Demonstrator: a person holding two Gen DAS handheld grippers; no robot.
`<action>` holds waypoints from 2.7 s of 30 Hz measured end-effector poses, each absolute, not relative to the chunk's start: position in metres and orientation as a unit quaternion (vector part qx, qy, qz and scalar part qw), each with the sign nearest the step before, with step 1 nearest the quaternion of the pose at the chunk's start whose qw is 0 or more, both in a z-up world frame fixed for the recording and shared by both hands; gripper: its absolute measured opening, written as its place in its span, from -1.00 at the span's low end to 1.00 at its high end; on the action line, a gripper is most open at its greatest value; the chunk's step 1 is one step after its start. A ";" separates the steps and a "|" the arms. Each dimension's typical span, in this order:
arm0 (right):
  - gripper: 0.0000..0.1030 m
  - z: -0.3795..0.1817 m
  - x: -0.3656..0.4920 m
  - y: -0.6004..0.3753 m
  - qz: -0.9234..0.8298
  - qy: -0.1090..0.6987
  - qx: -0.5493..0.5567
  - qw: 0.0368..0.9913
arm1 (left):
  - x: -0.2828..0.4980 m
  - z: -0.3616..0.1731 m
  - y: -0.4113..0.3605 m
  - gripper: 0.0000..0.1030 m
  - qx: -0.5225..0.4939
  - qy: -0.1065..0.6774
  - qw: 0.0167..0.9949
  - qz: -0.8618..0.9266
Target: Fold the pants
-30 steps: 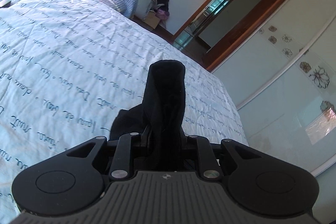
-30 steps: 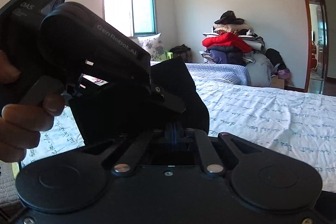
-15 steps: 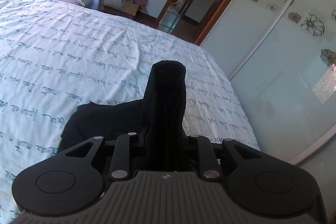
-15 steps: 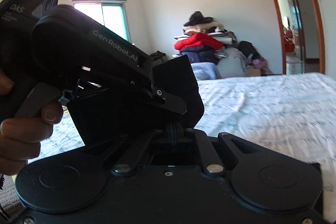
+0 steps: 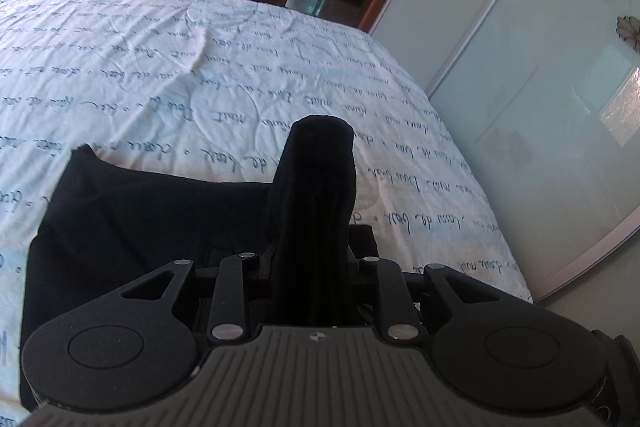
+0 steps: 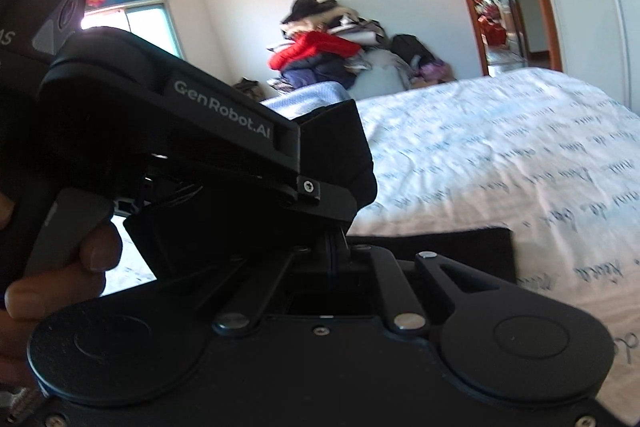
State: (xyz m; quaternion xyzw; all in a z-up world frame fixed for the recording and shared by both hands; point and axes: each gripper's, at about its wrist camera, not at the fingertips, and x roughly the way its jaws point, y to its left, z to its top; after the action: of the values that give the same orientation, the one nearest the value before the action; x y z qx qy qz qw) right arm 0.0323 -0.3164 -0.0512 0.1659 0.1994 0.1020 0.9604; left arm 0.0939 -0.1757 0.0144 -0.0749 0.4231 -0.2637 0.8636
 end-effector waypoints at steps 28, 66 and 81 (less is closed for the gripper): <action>-0.92 -0.073 0.033 -0.368 -0.018 0.253 0.174 0.952 | 0.102 -0.031 -0.238 0.01 -0.103 0.465 0.827 -0.300; -0.42 -0.068 0.110 -0.340 0.033 0.330 0.026 0.943 | 0.159 -0.034 -0.109 0.19 -0.078 0.457 0.860 -0.213; -0.16 -0.065 0.010 -0.321 0.018 0.328 -0.018 0.944 | 0.076 -0.033 -0.103 0.30 -0.006 0.413 0.879 -0.238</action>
State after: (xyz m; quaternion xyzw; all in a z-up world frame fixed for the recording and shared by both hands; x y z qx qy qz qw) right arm 0.0095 -0.3211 -0.0655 -0.0185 0.3276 0.0180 0.9445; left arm 0.0764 -0.1031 -0.0326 -0.0059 0.4125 -0.2382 0.8792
